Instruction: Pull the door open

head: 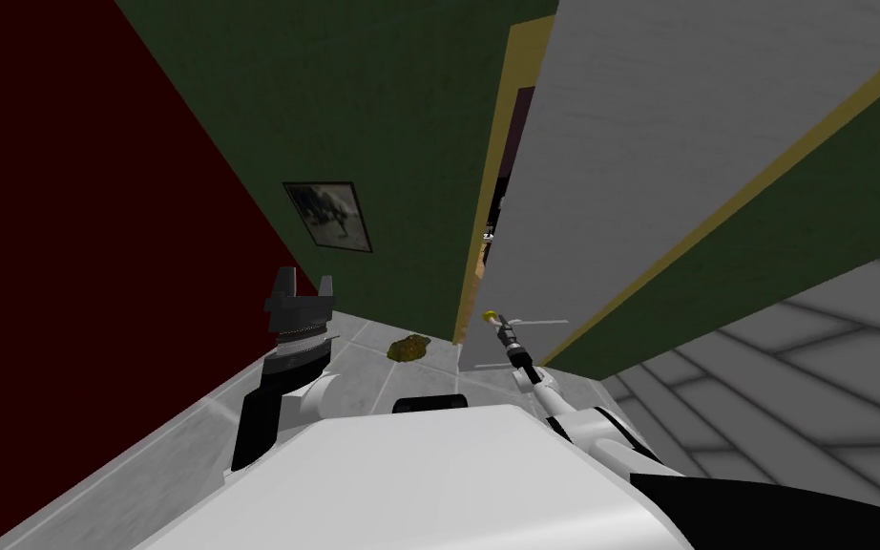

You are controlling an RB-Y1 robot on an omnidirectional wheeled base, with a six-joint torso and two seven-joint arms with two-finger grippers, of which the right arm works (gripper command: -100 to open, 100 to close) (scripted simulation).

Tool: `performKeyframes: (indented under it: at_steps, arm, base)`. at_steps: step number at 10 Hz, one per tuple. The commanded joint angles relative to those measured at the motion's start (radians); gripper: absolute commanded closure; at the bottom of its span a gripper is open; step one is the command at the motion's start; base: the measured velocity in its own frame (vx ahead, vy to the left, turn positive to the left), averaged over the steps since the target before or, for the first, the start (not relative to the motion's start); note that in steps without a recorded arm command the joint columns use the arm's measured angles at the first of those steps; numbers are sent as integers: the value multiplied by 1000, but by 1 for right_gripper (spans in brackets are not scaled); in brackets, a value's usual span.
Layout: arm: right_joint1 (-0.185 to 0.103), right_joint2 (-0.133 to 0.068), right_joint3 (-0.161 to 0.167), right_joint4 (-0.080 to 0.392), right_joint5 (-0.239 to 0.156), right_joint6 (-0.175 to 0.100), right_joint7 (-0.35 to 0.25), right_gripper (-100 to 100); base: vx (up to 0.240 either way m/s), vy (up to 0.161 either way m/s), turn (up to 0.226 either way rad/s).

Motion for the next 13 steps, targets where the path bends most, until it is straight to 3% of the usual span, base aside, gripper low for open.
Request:
performKeyframes:
  at_steps: [1, 4, 5, 6, 11, 13]
  arm:
    - [-36, -9, -1, 50, -1, -48, -13, -100]
    - [-36, -9, -1, 102, -1, -48, -13, -100]
    - [-54, -10, 1, 125, 0, -66, -16, -100]
    - [-54, -10, 1, 125, 0, -66, -16, 100]
    - [-54, -10, 1, 125, 0, -66, -16, 100]
    - [-34, -28, 24, 126, 17, -94, -46, 100]
  base:
    - [140, 12, 78]
    - [27, 6, -10]
    - [0, 0, 0]
    - [0, 0, 0]
    - [0, 0, 0]
    - [-154, -83, 124]
